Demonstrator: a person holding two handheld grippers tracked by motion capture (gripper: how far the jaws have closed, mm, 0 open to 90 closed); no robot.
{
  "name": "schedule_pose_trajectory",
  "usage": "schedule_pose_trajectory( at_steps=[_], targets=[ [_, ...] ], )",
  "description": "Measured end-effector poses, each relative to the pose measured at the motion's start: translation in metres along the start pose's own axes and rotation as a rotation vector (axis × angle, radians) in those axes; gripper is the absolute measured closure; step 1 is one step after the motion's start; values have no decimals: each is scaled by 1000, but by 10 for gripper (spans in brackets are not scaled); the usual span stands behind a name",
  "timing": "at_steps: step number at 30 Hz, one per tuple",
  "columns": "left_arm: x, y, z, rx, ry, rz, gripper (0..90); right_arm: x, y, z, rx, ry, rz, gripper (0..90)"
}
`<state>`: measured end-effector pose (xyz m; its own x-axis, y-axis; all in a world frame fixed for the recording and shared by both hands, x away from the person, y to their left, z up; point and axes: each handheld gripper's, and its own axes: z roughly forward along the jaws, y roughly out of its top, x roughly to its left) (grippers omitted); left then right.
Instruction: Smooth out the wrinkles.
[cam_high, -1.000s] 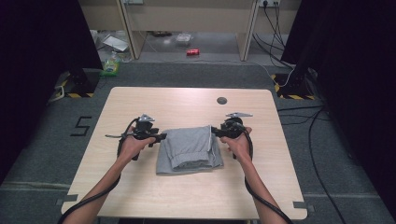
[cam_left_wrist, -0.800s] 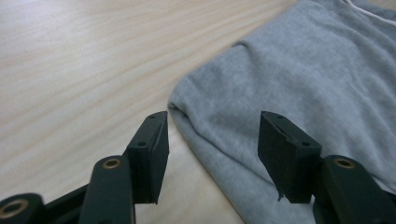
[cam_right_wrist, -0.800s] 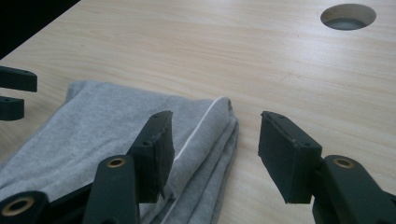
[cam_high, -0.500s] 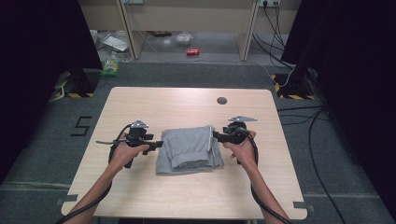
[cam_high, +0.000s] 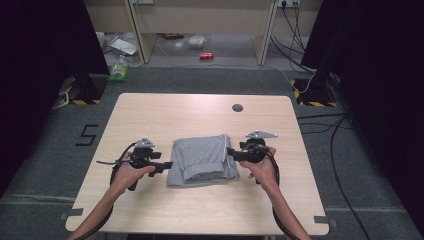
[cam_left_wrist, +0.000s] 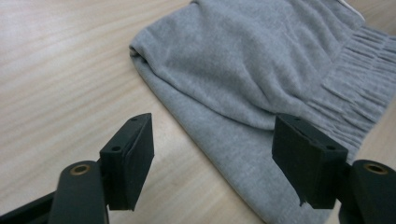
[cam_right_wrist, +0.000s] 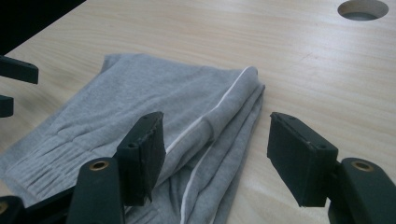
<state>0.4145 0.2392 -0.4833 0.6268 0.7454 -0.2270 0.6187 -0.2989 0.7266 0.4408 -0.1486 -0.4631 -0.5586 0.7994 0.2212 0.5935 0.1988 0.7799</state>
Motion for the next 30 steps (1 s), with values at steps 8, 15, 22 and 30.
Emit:
schedule_pose_trajectory(
  at_steps=[8, 15, 22, 30],
  targets=[
    [-11, -11, -8, -11, -24, 11, 244, 3, -11, -10, -1, -1, 1, 356],
    [-20, -24, -11, -7, -36, 25, 234, 6, -22, -21, -7, -12, -10, 353],
    [-28, -37, -18, -19, -35, 38, 206, 10, -36, -29, 0, -16, -10, 350],
    [-33, -57, -24, -9, -2, 63, 197, 17, -49, -37, 9, -29, -42, 347]
  ],
)
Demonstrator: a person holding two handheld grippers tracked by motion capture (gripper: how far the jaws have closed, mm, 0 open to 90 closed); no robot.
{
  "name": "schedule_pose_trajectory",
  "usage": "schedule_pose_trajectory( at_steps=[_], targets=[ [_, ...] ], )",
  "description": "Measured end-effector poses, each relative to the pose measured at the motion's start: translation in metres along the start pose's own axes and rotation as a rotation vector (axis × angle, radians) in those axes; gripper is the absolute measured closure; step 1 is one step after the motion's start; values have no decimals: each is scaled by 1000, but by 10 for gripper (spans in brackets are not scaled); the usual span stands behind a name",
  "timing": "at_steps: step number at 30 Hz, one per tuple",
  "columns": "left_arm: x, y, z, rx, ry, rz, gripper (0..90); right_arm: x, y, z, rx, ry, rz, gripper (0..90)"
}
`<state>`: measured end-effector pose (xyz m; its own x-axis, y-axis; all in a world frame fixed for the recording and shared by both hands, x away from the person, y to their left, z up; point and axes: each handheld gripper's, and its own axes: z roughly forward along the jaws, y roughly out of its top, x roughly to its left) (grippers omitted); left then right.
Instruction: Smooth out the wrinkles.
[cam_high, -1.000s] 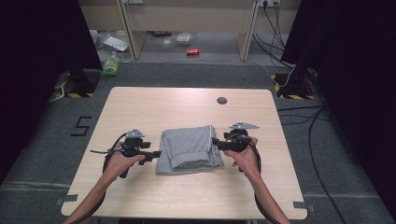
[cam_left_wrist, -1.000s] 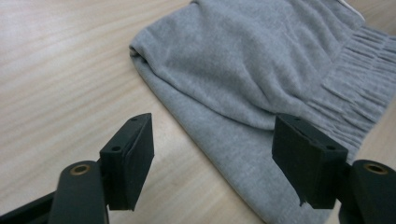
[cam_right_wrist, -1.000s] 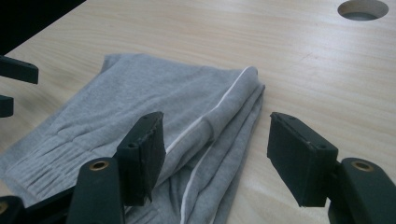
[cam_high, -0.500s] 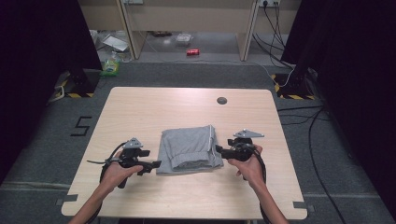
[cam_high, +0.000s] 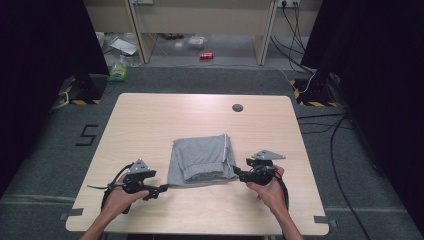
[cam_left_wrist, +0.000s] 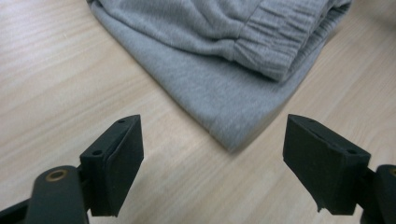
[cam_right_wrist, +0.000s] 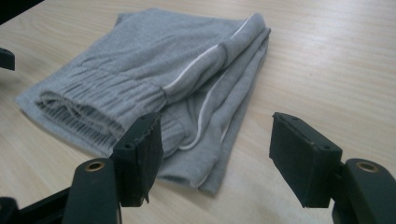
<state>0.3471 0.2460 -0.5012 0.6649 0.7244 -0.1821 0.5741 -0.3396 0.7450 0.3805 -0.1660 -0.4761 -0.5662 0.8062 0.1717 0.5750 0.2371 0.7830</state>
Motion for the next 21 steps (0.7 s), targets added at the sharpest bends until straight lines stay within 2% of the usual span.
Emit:
schedule_pose_trajectory(
  at_steps=[7, 10, 13, 21],
  targets=[
    [-6, -15, -4, 18, 10, 26, 197, 6, -14, -8, 17, 0, -7, 341],
    [-9, -18, -7, 23, 28, 49, 197, 9, -18, -11, 19, 3, -5, 337],
    [-12, -21, -11, 23, 32, 58, 197, 12, -23, -14, 28, -6, -22, 329],
    [-18, -31, -18, 33, 51, 81, 195, 19, -36, -17, 87, -23, -50, 242]
  ],
)
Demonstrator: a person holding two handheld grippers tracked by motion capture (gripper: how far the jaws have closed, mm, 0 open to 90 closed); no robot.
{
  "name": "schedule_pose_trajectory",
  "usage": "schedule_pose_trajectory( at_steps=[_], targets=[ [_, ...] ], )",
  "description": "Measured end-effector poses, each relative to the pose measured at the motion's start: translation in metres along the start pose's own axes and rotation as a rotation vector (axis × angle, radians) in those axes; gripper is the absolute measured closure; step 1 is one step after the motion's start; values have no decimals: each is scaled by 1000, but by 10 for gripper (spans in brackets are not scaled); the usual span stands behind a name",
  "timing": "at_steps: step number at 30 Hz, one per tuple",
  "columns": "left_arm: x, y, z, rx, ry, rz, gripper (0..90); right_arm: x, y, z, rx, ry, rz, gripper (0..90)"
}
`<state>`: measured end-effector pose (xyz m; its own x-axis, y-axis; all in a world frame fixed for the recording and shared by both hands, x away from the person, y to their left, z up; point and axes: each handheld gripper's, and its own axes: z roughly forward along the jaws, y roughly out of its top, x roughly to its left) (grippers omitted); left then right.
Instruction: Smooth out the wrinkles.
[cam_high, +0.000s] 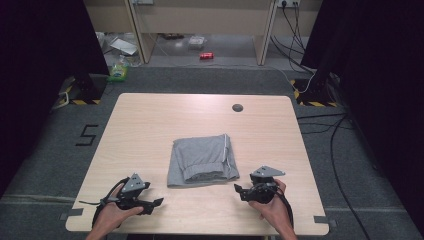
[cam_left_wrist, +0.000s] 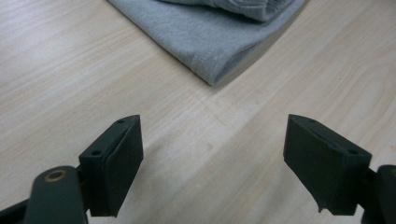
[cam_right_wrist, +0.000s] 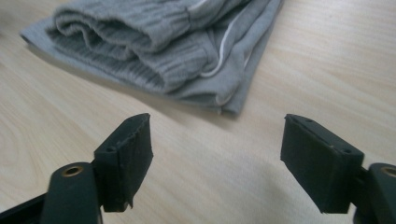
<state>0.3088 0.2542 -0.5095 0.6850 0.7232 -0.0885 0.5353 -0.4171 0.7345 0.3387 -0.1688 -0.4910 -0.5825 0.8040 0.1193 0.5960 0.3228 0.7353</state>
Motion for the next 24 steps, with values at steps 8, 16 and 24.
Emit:
schedule_pose_trajectory(
  at_steps=[8, 16, 24],
  targets=[
    [-6, -1, 0, 3, -9, 11, 190, 4, -12, -3, 36, -27, -28, 223],
    [-10, -9, 1, 36, 8, 32, 186, 9, -23, -2, 83, -31, -43, 217],
    [-13, -17, -1, 15, 44, 44, 150, 14, -26, 1, 107, -56, -102, 184]
  ],
)
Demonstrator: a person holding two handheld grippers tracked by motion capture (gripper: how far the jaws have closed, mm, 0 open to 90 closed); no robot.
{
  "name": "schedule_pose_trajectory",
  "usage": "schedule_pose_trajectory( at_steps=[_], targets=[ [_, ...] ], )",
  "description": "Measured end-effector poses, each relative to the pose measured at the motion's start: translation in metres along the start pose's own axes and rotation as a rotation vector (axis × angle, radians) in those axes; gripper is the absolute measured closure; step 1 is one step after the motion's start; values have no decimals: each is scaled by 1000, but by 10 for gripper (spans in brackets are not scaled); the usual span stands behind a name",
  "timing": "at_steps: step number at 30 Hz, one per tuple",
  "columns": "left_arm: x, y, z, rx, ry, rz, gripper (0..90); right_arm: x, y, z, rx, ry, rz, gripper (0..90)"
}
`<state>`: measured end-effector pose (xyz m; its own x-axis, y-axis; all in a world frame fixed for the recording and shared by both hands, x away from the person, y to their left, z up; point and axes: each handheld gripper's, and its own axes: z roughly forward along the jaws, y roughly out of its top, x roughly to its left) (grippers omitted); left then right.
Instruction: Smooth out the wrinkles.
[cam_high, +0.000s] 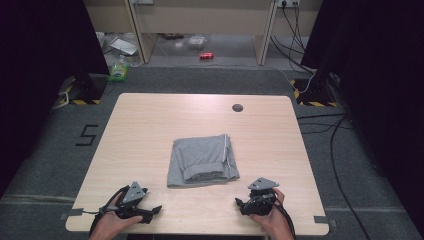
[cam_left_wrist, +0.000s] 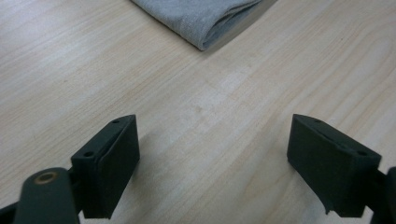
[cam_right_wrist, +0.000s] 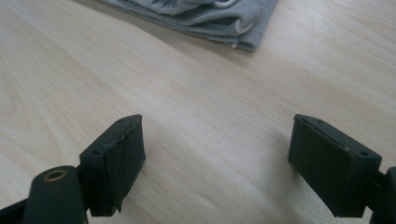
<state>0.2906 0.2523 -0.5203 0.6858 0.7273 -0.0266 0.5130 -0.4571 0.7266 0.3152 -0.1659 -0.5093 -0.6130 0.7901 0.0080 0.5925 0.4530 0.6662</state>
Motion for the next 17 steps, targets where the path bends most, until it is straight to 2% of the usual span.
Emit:
schedule_pose_trajectory(
  at_steps=[2, 17],
  targets=[
    [0, -1, 0, -5, -1, -1, 142, 1, 0, 1, 2, -4, -13, 175],
    [1, -1, 0, -8, -9, 8, 141, 0, 0, 1, -4, 1, -19, 172]
  ],
)
